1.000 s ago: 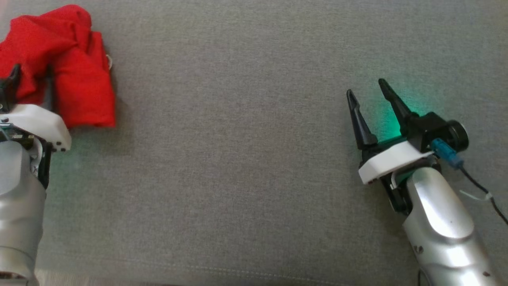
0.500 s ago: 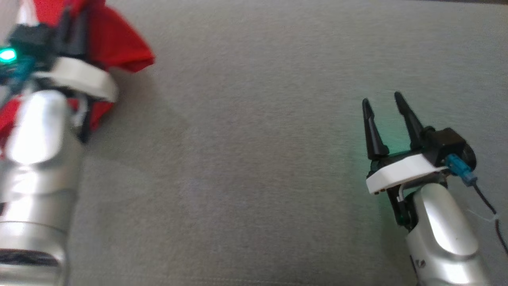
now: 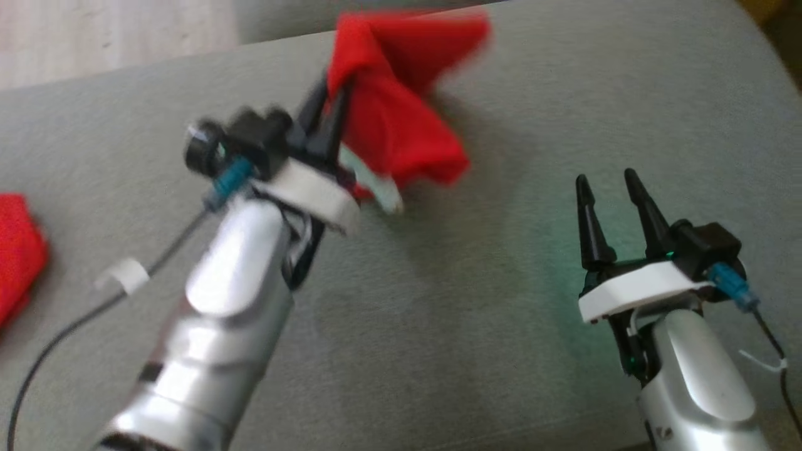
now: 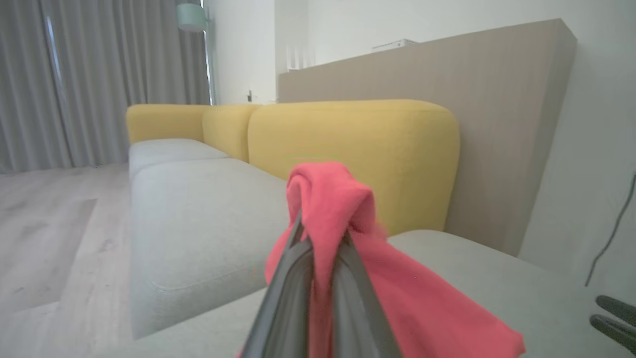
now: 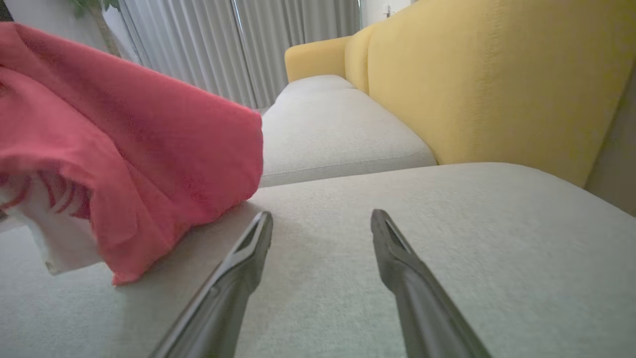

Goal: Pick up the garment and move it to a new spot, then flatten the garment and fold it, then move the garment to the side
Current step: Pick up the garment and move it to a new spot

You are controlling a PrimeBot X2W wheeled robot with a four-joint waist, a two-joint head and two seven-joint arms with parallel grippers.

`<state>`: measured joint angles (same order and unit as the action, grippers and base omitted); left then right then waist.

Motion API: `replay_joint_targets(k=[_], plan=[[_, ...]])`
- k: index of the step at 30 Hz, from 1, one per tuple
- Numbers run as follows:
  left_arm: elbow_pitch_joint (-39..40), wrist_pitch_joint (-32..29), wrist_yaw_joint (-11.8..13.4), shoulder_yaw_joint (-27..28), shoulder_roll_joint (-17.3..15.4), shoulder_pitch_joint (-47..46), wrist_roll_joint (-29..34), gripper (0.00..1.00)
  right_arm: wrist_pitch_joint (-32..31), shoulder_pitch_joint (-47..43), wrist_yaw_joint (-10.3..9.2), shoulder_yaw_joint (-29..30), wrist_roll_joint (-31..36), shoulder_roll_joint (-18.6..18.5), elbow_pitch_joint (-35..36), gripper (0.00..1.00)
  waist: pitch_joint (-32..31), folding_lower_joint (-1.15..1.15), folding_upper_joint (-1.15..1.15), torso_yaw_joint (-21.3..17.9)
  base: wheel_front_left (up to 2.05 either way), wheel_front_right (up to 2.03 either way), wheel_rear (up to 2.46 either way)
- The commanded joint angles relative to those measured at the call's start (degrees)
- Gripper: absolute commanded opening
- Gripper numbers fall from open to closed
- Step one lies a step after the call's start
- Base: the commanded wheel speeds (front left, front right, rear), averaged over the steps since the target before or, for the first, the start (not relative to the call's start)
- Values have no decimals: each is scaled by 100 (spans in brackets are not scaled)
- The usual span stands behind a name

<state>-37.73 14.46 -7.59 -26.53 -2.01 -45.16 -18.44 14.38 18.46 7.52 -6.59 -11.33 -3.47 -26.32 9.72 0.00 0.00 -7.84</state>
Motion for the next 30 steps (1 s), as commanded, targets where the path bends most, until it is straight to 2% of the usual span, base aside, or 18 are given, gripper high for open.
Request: replay_joint_targets(k=[1,2,3,4,10,19,25,30], plan=[[151,53,17,42,-126,50,-12,0,62,35,-3,-152,66,58,164,100,-86,0,0,-264,0,0,0],[106,53,46,-7,-112,179,-14,24,62,15,-3,-169,69,58,164,100,-97,0,0,-293,0,0,0],[51,53,68,-56,-103,313,-14,77,62,-5,-3,-175,68,58,170,100,-106,0,0,-310,0,0,0],[1,53,106,-91,-98,447,-8,100,62,-26,-3,-173,54,58,179,100,-116,0,0,-318,0,0,0],[58,53,474,223,-105,1236,120,100,62,-146,-3,-142,39,58,241,100,-242,0,0,-155,0,0,0],[1047,53,954,1604,-401,3046,467,100,62,-445,-3,-158,-2,58,177,100,-760,0,0,297,0,0,0],[1700,53,977,2331,-281,4078,699,100,62,-663,-3,-138,-21,59,156,100,-961,0,0,509,0,0,0],[1818,53,833,2535,-157,4483,836,100,62,-797,-3,-168,-29,59,61,100,-986,0,0,613,0,0,0]])
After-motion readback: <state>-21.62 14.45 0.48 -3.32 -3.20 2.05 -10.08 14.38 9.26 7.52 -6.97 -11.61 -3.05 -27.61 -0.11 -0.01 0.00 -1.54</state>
